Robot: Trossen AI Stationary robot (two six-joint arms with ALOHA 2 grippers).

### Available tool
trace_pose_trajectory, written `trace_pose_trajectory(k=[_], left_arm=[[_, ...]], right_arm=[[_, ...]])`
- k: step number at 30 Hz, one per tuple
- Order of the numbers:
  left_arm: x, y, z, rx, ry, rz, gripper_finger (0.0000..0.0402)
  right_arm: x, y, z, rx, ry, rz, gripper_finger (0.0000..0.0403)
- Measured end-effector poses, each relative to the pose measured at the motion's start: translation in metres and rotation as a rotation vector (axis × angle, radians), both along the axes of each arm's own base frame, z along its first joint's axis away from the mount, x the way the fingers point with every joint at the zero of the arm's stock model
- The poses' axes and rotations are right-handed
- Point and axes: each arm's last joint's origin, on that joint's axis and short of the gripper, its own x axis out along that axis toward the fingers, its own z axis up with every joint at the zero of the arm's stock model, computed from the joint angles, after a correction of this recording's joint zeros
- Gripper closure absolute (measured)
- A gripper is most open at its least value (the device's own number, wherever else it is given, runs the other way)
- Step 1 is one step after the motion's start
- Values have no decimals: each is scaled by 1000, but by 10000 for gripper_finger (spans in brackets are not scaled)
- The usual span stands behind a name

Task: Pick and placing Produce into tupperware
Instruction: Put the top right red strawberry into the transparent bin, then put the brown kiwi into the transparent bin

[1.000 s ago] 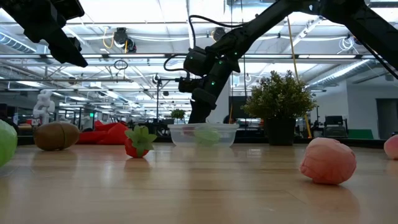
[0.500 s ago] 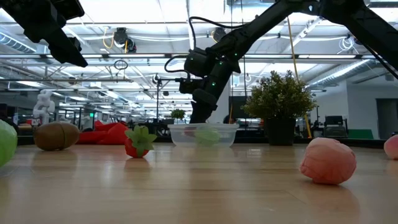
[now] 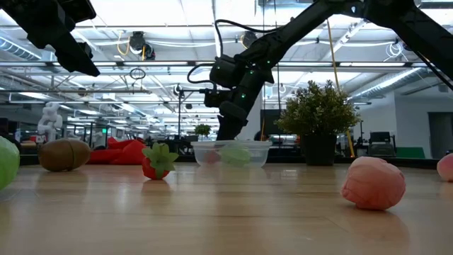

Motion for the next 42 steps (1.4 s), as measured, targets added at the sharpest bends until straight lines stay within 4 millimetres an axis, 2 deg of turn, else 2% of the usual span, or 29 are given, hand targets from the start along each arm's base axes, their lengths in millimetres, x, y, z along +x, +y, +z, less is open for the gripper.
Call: trace_pose_trajectory(k=[12, 25, 28, 37, 42], left_arm=[[0, 0, 0, 0, 0, 0, 117], [0, 0, 0, 2, 0, -1, 117], [0, 0, 0, 2, 0, -1, 117], [0, 0, 0, 2, 0, -1, 117], [0, 0, 0, 2, 0, -1, 117]], right_arm=[[0, 1, 1, 2, 6, -2, 198], [3, 17, 2, -65, 49, 20, 197], [1, 17, 8, -77, 44, 20, 197], [-8, 20, 50, -123, -35, -9, 197], [-16, 34, 68, -97, -16, -20, 197]])
